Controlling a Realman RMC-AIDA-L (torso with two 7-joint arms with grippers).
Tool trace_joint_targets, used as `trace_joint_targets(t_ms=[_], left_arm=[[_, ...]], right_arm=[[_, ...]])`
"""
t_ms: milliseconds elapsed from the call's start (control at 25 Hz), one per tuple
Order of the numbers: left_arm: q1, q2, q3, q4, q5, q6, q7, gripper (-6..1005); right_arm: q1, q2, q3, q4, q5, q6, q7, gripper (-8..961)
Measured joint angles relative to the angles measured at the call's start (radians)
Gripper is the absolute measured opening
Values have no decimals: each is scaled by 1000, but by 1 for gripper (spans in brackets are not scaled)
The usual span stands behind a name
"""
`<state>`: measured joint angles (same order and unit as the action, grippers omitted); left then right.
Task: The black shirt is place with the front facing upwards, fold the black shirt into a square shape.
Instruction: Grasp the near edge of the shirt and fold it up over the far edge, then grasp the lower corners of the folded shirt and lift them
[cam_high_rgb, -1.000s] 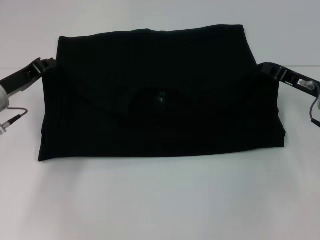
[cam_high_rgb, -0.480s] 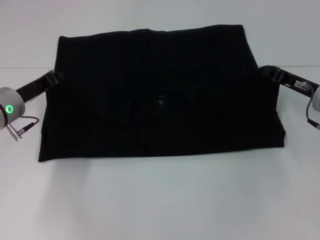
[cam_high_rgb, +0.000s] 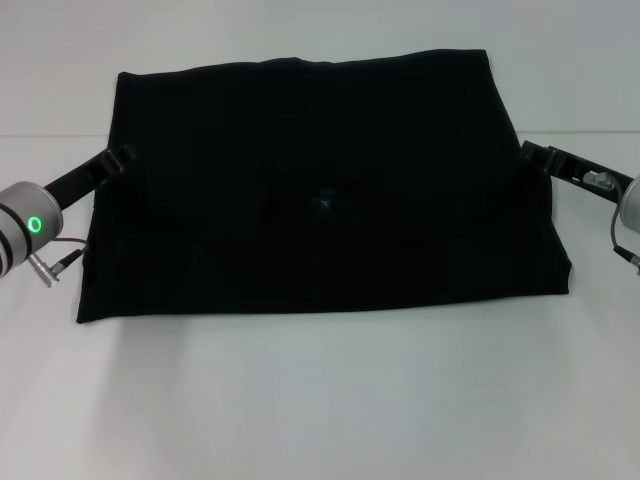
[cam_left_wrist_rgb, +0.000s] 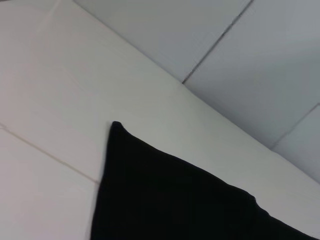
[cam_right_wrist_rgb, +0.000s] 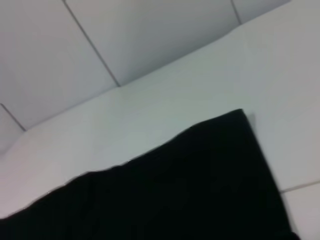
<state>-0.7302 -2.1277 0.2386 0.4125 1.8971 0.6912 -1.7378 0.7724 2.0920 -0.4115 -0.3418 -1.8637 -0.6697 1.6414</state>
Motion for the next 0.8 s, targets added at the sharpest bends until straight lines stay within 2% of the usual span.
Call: trace_joint_targets(t_ms=[40, 200, 280, 320, 360, 480, 520, 640, 680, 720, 760, 800], left_arm=[[6, 6, 9, 0, 2, 16, 0, 135], [35, 29, 32, 3, -12, 71, -17, 313], [59, 47, 33, 4, -17, 137, -46, 397], [80, 68, 37, 4, -15, 210, -76, 437], [90, 79, 45, 4, -13, 247, -92, 476], [144, 143, 136, 0, -5, 409, -210, 594], [163, 163, 178, 1, -5, 449, -249, 598], [206, 201, 266, 8, 4, 512, -326, 608], [214, 207, 276, 13, 11, 517, -342, 612], [226, 212, 282, 21, 24, 519, -363, 613], [237, 213, 281, 33, 34, 520, -377, 614], [246, 214, 280, 44, 42, 520, -385, 614]], right_arm=[[-5, -1, 3, 0, 14, -19, -11, 159], [-33, -4, 3, -5, 85, -72, -44, 268], [-55, -6, 4, -18, 102, -155, -57, 368], [-69, -8, 4, -26, 107, -209, -72, 418], [-84, -10, 3, -32, 111, -268, -98, 468], [-122, -24, -41, -43, 88, -466, -181, 598], [-131, -31, -68, -45, 71, -522, -205, 638], [-150, -41, -171, -48, 23, -662, -293, 758], [-155, -39, -200, -50, 14, -685, -321, 789], [-167, -27, -247, -53, -1, -715, -381, 820], [-167, -27, -247, -53, -1, -715, -381, 850], [-172, -18, -269, -55, -3, -718, -409, 881]])
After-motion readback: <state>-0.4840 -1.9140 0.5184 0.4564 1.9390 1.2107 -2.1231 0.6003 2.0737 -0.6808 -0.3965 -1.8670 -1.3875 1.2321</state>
